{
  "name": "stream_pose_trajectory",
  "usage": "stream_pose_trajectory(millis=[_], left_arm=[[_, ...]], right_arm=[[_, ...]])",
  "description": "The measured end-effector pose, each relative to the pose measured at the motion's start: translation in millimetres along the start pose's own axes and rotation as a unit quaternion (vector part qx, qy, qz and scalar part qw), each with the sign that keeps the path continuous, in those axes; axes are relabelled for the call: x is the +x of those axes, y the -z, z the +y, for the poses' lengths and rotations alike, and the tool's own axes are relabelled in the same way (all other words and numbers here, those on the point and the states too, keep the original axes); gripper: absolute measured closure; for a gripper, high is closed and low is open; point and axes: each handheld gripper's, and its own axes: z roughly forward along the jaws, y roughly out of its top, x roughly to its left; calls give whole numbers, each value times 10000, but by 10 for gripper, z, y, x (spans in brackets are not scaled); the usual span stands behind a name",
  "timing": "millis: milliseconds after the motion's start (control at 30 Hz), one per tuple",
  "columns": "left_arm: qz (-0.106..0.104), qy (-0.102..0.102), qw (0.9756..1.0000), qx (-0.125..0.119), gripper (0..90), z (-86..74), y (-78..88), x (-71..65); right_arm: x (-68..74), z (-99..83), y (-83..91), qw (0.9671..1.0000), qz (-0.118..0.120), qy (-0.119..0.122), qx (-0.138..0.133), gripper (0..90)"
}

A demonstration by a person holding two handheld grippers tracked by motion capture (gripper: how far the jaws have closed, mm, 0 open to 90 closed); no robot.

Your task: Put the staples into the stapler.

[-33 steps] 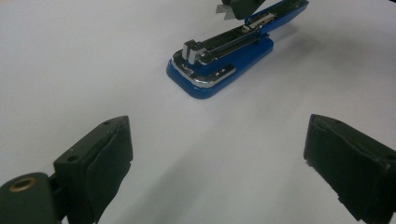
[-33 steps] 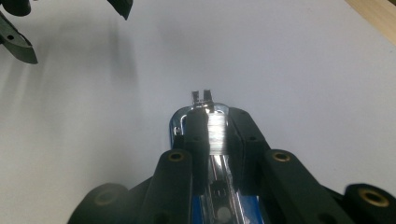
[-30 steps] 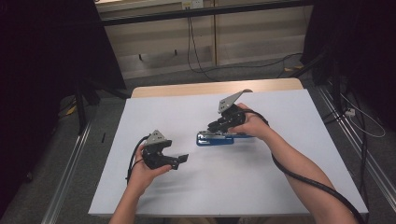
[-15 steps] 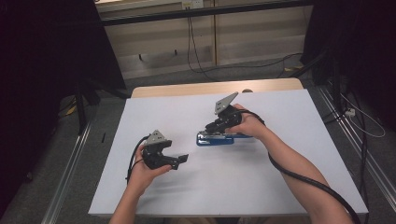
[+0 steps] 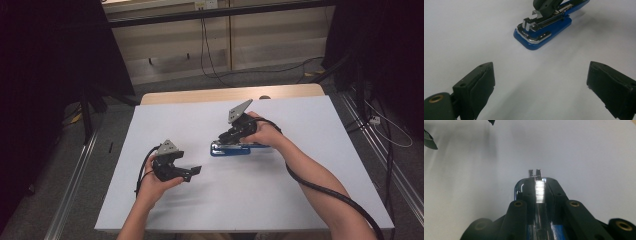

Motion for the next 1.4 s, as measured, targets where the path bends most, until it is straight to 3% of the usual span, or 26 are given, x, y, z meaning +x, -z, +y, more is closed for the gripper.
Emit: stream_pose_trajectory(millis=[1400], left_arm=[[26, 38, 10000, -23, 82, -7, 9, 24]], right_arm=[[-5, 44, -80, 9996, 102, 198, 162, 792]])
